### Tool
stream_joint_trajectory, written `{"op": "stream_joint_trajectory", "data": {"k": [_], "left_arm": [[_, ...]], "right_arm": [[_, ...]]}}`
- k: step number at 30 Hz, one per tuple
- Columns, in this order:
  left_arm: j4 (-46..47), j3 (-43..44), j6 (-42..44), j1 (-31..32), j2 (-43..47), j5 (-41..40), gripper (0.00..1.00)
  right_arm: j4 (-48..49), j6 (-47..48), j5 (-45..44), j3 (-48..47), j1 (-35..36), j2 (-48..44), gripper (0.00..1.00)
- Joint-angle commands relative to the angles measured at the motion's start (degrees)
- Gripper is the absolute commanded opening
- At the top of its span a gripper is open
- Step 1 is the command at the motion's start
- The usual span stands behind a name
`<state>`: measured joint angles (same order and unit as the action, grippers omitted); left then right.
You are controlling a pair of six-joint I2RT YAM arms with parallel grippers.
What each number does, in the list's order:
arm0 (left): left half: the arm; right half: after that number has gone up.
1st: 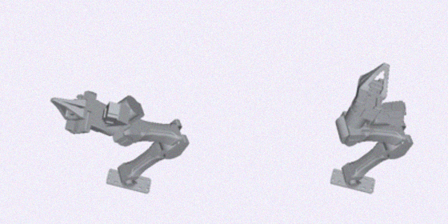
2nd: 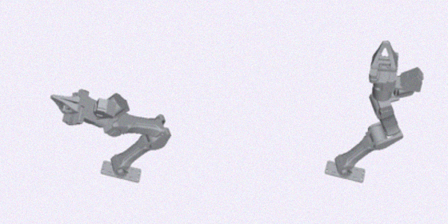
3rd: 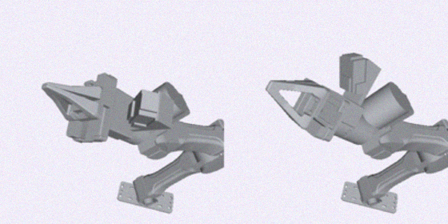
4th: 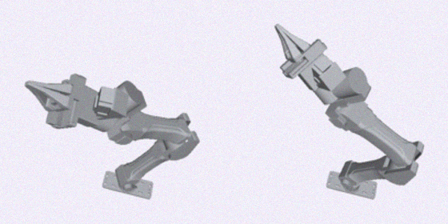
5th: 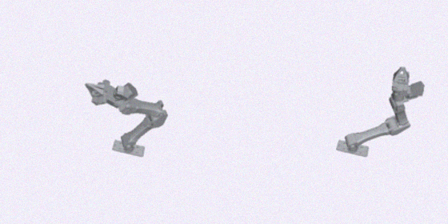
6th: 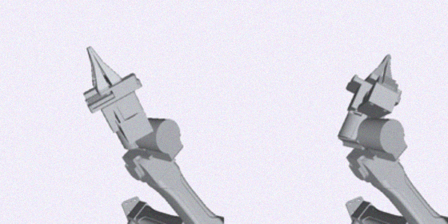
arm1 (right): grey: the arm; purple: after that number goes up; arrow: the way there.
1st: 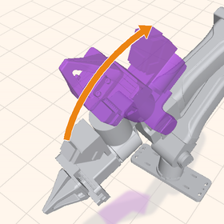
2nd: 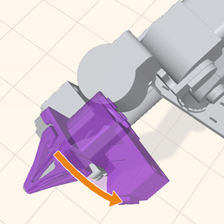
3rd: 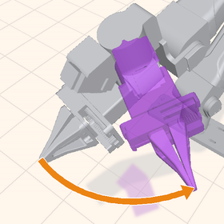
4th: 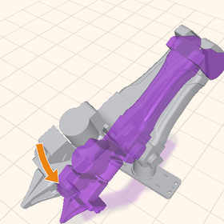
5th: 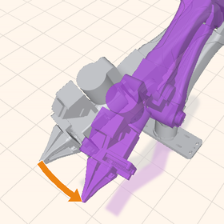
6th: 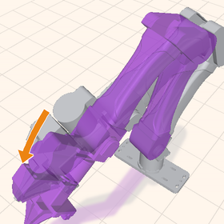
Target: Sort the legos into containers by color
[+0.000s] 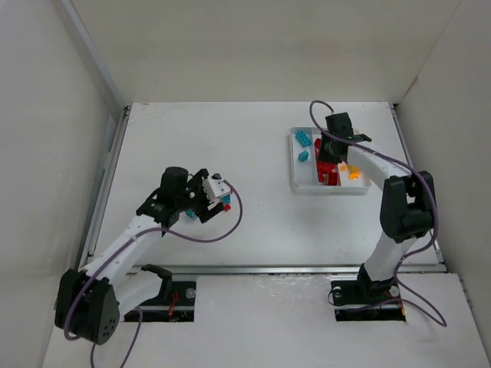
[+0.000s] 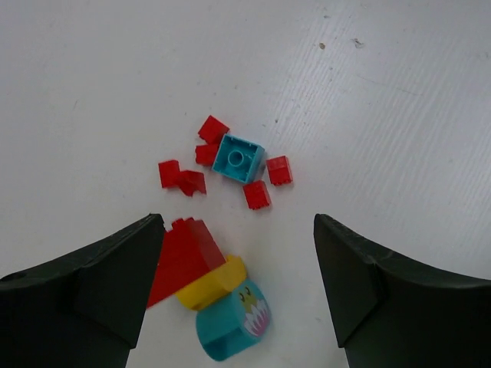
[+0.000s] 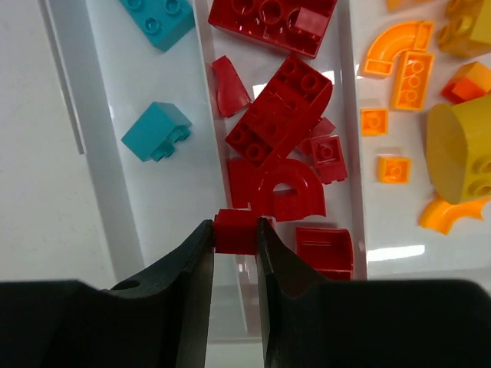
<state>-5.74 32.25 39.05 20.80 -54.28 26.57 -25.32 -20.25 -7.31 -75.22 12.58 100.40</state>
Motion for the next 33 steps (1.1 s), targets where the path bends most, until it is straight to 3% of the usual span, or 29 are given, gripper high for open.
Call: {"op": "stream_joint_trajectory", "data": {"k": [1, 4, 5, 6, 7, 8, 12, 16, 21, 24, 33], "left_arm": [[-4.44, 7.73, 17.08, 0.12, -5.91, 9.54, 0.75], [-13.20, 11.86, 35.17, 1.26, -11.45, 10.96, 0.75], [-17.34, 13.52, 42.62, 2.05, -13.90, 11.48, 0.75], [-17.38, 14.41, 42.69, 2.05, -15.23, 11.49, 0.75], [-21.03, 15.12, 48.61, 2.66, -16.54, 11.49, 0.75], [-22.98, 15.99, 51.71, 2.67, -17.86, 11.49, 0.75], [-30.90, 19.86, 63.33, 4.16, -23.40, 10.88, 0.75], [-32.93, 21.36, 68.77, 7.15, -28.41, 7.02, 0.74], [-35.48, 23.38, 75.73, 8.56, -33.78, 4.19, 0.59], [-35.48, 24.17, 78.88, 8.56, -36.67, 2.44, 0.56], [-35.48, 29.71, 79.52, 8.56, -43.27, 1.29, 0.50]], "right_arm": [[0.54, -1.55, -0.51, -0.45, 0.25, 2.34, 0.00], [0.54, -2.25, -1.13, -1.85, -0.27, 4.45, 0.00], [0.54, -2.25, -1.13, -1.86, -0.27, 4.45, 0.14], [0.54, -2.25, -1.13, -1.86, -0.27, 4.45, 0.14], [0.54, -2.25, -1.13, -1.86, -0.27, 4.45, 0.34], [0.54, -2.25, -1.13, -1.86, -0.27, 4.45, 0.42], [0.54, -1.64, -1.74, -1.86, -0.27, 2.09, 0.59], [-0.52, -1.11, -2.36, -1.86, -0.27, -0.02, 0.61], [-1.04, -0.49, -2.88, -1.86, -0.27, -4.06, 0.63], [-1.05, 0.04, -2.88, -1.33, -0.27, -5.30, 0.63], [-2.98, 1.97, -2.88, -3.18, -0.27, -5.83, 0.63]]}}
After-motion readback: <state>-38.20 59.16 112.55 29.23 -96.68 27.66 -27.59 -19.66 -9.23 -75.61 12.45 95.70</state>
